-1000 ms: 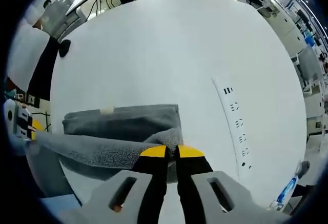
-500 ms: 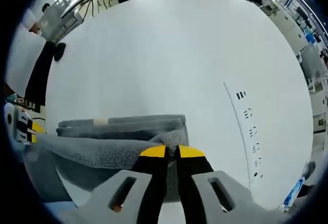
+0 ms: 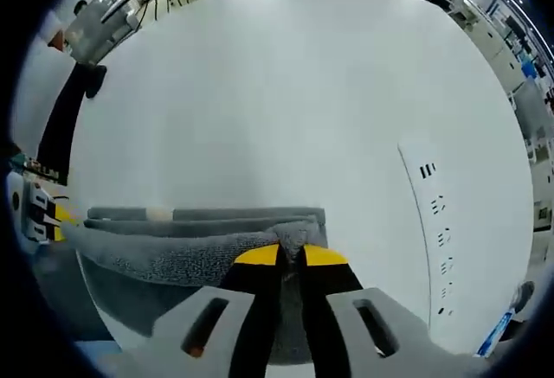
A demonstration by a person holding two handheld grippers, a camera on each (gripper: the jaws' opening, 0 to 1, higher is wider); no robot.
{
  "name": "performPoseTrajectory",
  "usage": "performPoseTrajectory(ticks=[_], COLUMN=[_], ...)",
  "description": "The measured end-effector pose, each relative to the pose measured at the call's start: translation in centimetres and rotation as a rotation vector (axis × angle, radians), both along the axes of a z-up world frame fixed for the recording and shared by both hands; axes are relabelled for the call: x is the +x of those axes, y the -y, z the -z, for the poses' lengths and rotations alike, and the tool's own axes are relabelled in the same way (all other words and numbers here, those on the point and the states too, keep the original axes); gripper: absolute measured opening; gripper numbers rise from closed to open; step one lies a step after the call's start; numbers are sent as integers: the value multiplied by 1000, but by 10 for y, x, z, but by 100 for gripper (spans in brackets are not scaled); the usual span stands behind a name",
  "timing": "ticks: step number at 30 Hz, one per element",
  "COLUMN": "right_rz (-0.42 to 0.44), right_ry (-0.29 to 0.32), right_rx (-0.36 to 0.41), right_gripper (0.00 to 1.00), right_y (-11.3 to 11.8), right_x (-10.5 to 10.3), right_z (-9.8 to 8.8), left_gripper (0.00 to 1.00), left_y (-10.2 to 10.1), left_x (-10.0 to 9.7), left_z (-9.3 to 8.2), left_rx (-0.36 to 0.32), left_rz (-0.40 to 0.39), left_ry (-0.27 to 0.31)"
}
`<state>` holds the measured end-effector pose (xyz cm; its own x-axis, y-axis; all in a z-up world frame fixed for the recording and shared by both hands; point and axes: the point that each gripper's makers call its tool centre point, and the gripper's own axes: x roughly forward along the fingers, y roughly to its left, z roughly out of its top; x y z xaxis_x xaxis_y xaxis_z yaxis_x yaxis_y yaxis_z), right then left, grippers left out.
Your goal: Fold the towel on the table until its edges align and the towel forms a compact rectangular stack.
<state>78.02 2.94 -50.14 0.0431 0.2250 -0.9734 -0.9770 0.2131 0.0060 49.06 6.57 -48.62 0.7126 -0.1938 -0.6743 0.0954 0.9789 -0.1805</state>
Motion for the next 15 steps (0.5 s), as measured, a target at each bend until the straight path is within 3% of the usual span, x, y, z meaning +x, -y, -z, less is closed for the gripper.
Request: performPoseTrajectory(ticks=[6, 15], right_rz=[-20, -1], right_ry=[10, 6], right_rx=[19, 75], right_gripper=[10, 17], right_y=[-2, -1], right_x=[2, 5], right_z=[1, -14], left_gripper=[4, 4], left_y=[1, 1], left_x=[-1, -2], left_z=[6, 7], left_rx=[-8, -11], left_rz=[7, 10], left_ry=[-25, -31])
